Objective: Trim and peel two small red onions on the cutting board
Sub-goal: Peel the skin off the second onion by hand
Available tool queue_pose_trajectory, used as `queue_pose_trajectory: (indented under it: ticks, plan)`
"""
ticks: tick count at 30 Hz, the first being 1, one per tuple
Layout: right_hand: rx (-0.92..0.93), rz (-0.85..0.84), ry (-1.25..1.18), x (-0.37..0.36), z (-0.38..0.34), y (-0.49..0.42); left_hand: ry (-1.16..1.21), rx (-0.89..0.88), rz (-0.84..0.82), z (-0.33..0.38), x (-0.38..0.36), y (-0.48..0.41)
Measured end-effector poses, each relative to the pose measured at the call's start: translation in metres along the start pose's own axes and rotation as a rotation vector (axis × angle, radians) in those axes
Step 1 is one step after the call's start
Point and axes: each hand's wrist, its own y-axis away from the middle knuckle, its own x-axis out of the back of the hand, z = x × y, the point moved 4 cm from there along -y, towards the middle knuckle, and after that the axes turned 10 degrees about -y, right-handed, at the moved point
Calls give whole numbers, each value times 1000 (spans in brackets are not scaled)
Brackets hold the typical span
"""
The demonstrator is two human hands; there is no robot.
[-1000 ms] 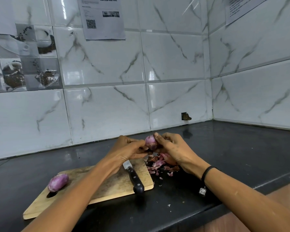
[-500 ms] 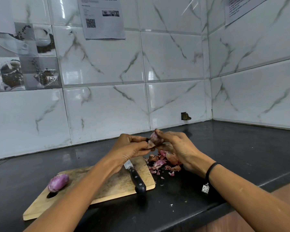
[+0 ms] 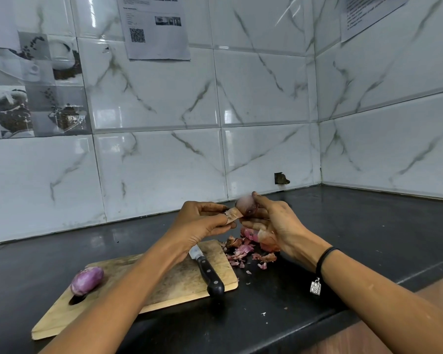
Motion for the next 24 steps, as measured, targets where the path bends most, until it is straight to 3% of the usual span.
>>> queue_pose_trajectory:
  ticks: [9, 24]
  plan:
    - [-31, 109, -238, 4, -4, -2, -25, 0, -1, -1, 0, 0]
    - [-141, 161, -214, 11, 0, -3, -202, 25, 54, -12, 7, -8]
